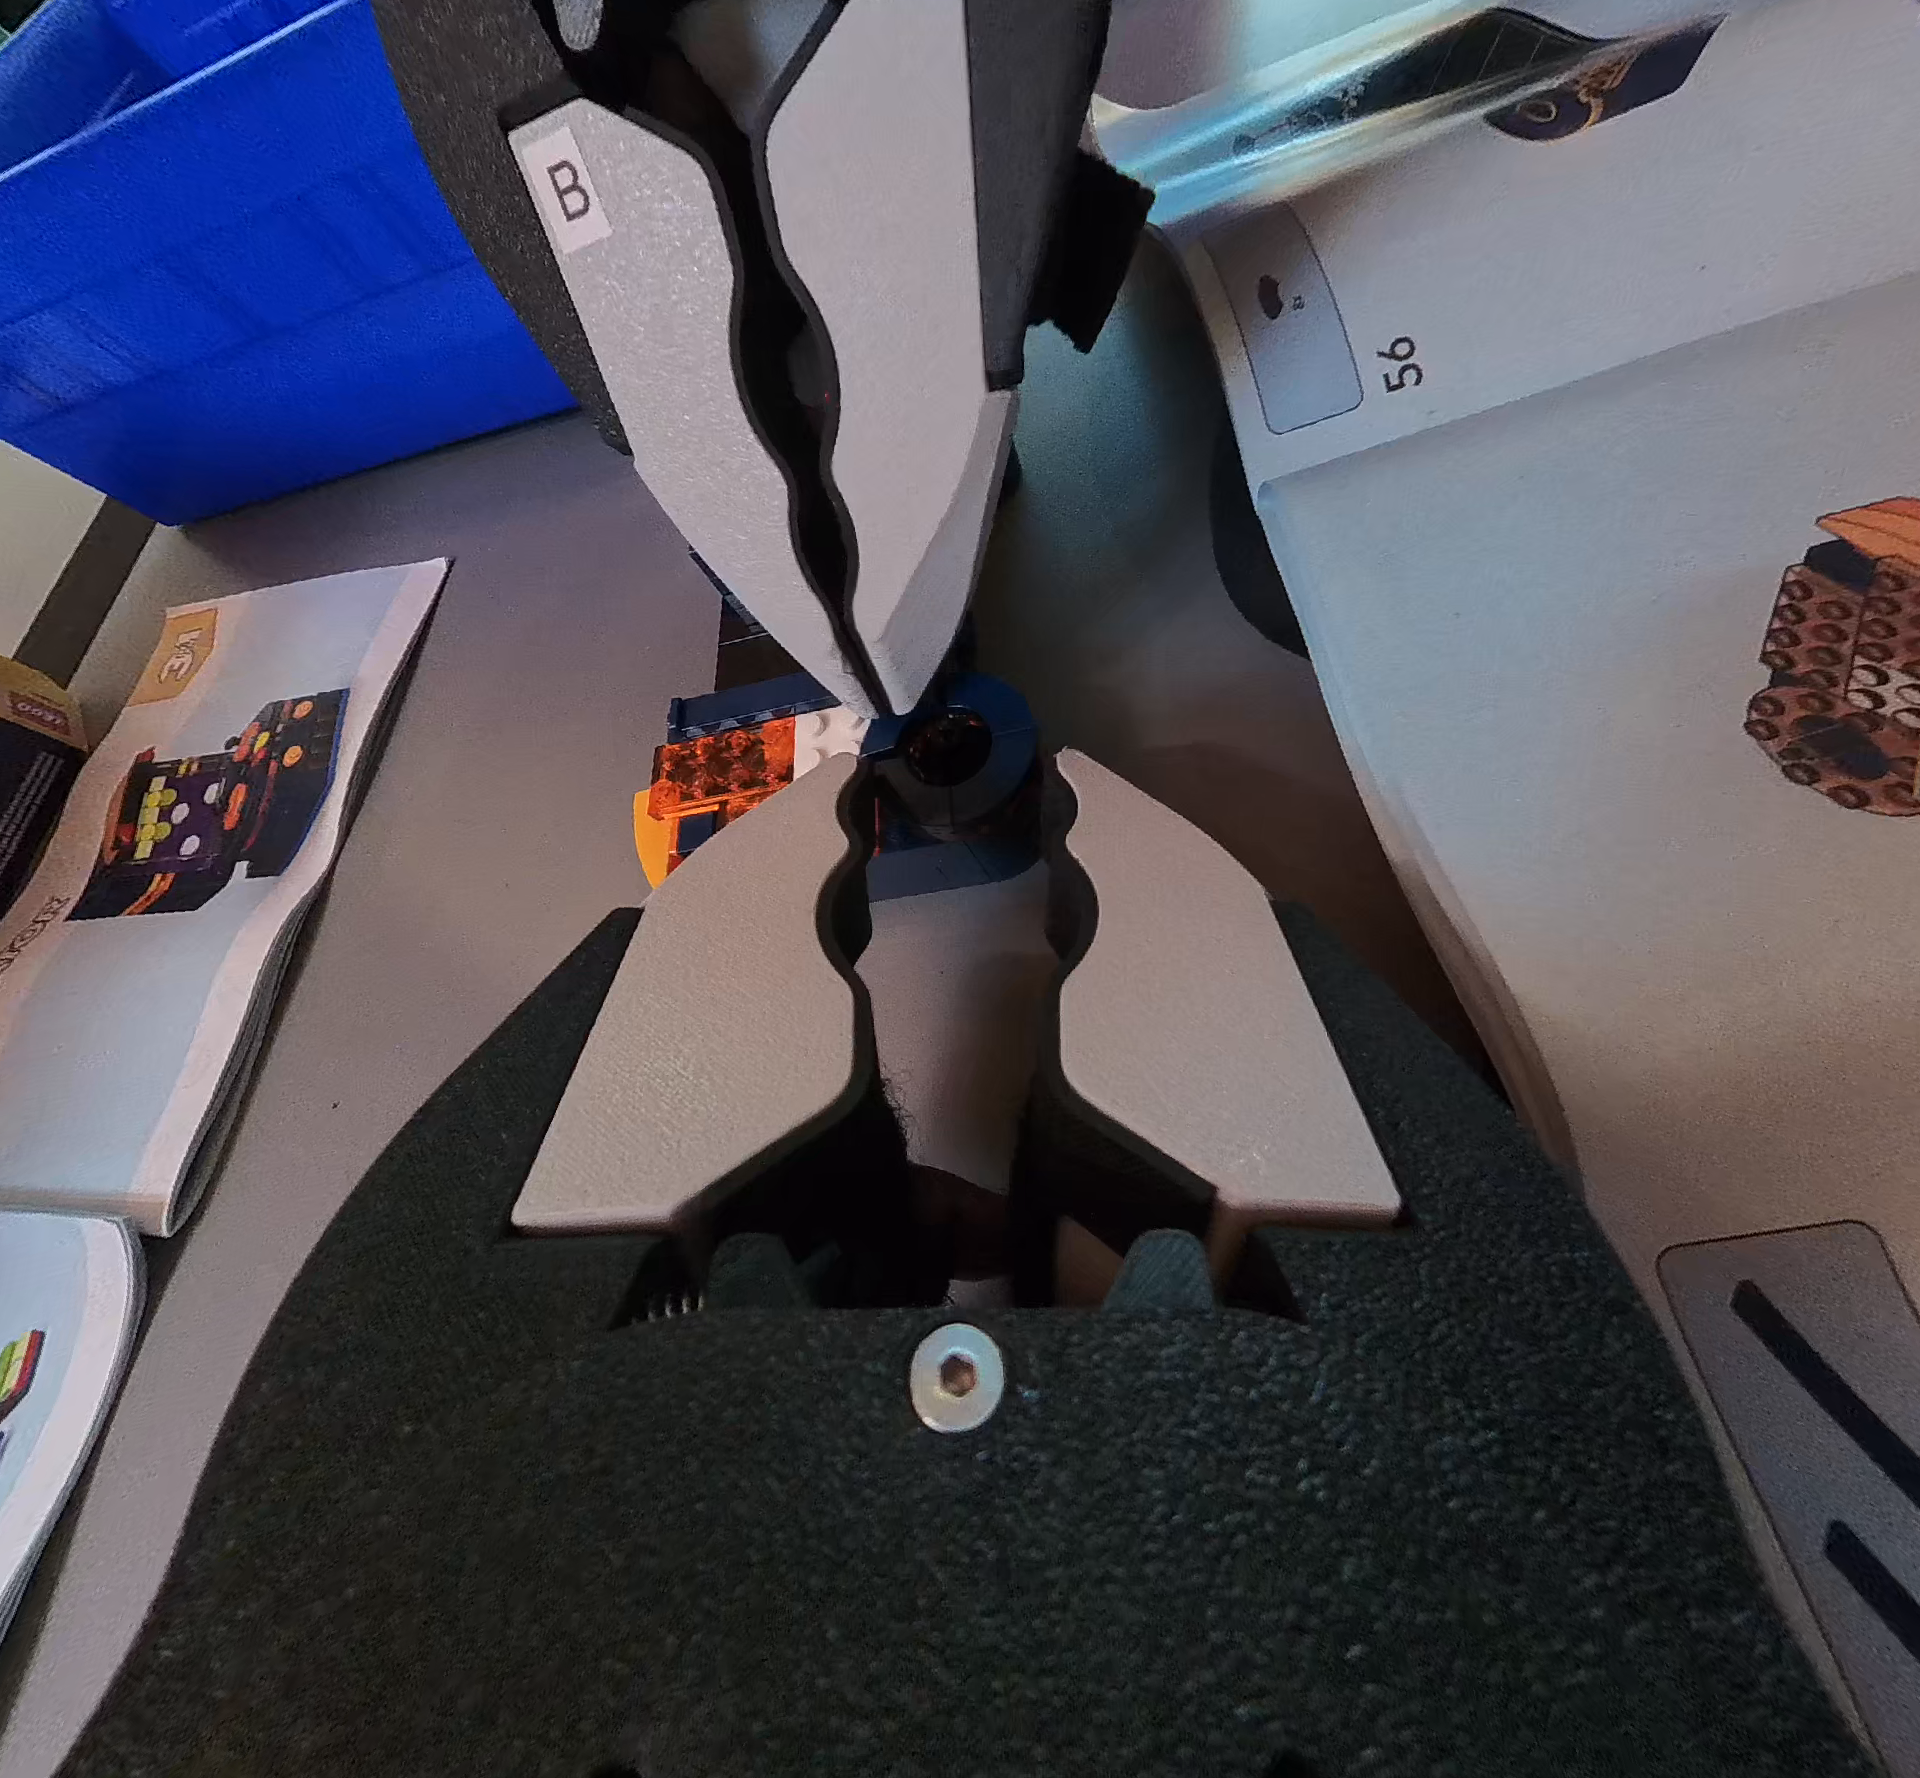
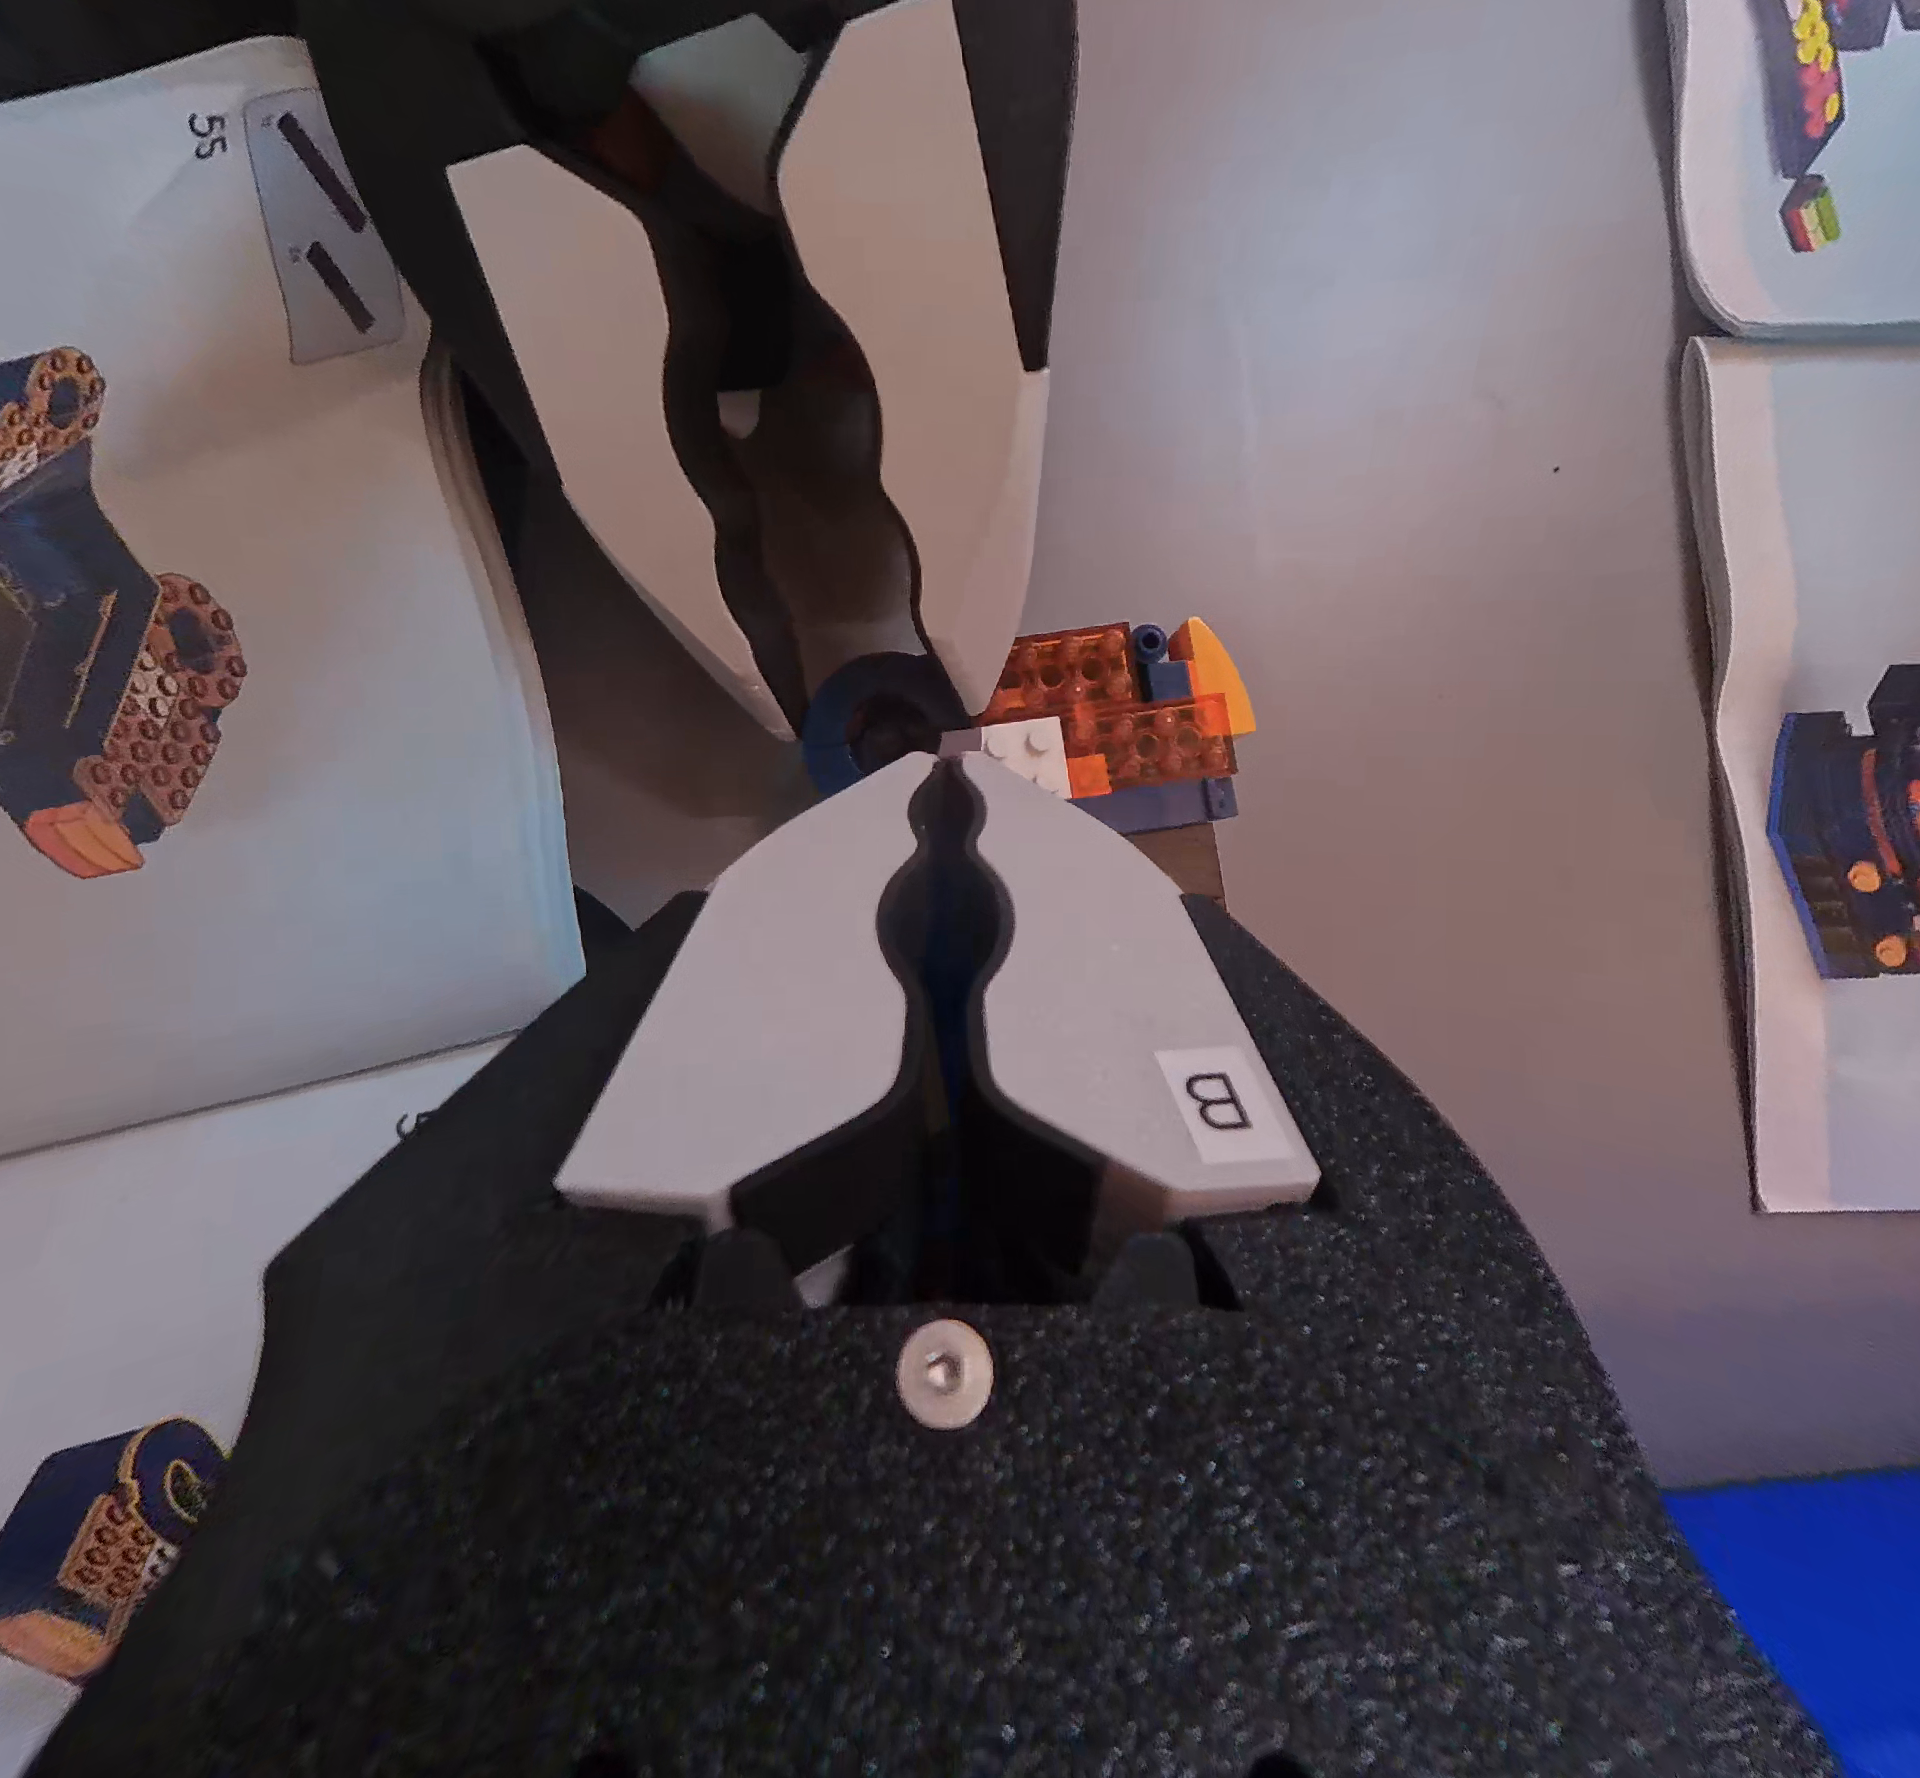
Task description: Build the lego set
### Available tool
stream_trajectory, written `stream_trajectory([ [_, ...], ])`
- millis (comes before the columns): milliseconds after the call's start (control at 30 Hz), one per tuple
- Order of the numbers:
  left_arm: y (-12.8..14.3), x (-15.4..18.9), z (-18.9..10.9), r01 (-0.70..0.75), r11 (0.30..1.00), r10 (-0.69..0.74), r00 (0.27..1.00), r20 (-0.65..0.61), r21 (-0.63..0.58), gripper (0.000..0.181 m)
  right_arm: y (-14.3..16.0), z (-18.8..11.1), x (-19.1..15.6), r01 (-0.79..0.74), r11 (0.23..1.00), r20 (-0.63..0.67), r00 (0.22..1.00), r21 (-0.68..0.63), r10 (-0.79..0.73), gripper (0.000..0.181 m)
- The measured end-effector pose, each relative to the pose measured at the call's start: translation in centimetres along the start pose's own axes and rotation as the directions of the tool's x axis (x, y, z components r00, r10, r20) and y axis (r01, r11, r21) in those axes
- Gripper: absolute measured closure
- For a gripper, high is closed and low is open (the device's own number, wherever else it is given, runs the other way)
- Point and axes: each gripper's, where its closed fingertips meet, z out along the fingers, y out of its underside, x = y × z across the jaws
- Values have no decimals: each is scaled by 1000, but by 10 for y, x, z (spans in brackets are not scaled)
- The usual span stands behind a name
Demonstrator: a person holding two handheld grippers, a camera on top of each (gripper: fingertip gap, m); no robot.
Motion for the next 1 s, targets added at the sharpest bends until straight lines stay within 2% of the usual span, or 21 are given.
stream_trajectory([
  [267,0,0,0,3,1000,-3,1000,-7,1,151,1,0,-2,130,990,-1,991,-55,-131,181],
  [633,0,0,0,10,1000,-10,1000,-9,0,151,-1,3,-4,202,967,7,979,-153,-204,181],
  [767,0,0,0,10,1000,-10,1000,-10,0,151,-2,4,-5,164,971,41,986,-176,-159,181],
  [1000,0,1,0,1,1000,-1,1000,-13,3,151,-4,-8,2,56,997,92,994,-49,-52,181],
])
